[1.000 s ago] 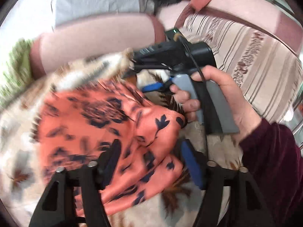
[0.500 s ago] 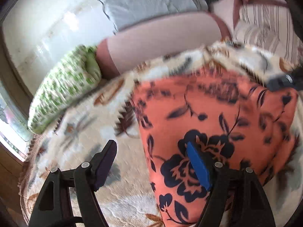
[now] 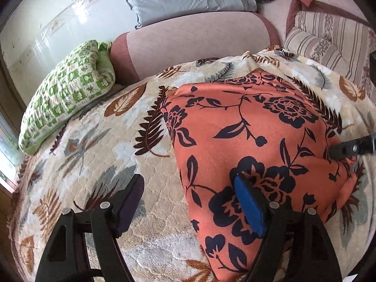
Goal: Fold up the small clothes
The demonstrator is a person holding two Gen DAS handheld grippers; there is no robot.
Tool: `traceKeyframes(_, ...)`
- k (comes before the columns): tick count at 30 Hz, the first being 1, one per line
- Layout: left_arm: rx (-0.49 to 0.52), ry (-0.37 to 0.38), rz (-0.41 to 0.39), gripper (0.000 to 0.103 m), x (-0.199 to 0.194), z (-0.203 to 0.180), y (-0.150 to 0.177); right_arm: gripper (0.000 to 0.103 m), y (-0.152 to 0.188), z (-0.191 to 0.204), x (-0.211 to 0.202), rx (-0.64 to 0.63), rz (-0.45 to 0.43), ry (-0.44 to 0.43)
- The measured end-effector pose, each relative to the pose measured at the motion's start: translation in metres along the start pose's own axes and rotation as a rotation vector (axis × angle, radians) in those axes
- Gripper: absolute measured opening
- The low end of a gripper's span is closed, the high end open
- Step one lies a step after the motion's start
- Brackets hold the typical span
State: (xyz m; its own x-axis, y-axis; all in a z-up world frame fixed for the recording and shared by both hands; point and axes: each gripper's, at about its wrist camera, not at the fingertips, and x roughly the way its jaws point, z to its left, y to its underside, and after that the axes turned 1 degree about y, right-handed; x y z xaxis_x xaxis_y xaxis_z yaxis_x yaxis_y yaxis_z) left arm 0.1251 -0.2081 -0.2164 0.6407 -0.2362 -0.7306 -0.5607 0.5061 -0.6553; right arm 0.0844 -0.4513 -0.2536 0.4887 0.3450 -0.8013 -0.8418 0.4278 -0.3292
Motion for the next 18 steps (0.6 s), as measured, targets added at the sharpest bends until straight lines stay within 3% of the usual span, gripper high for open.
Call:
traceKeyframes(3, -0.015, -0.003, -0.006, 0.080, -0.002, 0.002, -0.002, 0.039, -0.010, -0.012, -0.022, 0.066, -0.098, -0.091)
traceKeyframes(5, -0.029, -0.013, -0.015, 0.080, -0.005, 0.005, -0.003, 0.074, -0.014, -0.021, -0.034, 0.103, -0.182, -0.122)
traceKeyframes(7, -0.051, -0.020, -0.025, 0.080, -0.007, 0.008, -0.005, 0.076, -0.021, -0.028, -0.037, 0.136, -0.214, -0.160)
traceKeyframes(18, -0.130, -0.017, -0.040, 0.080, -0.007, 0.025, -0.010, 0.076, -0.038, -0.034, 0.002, 0.188, -0.090, -0.207)
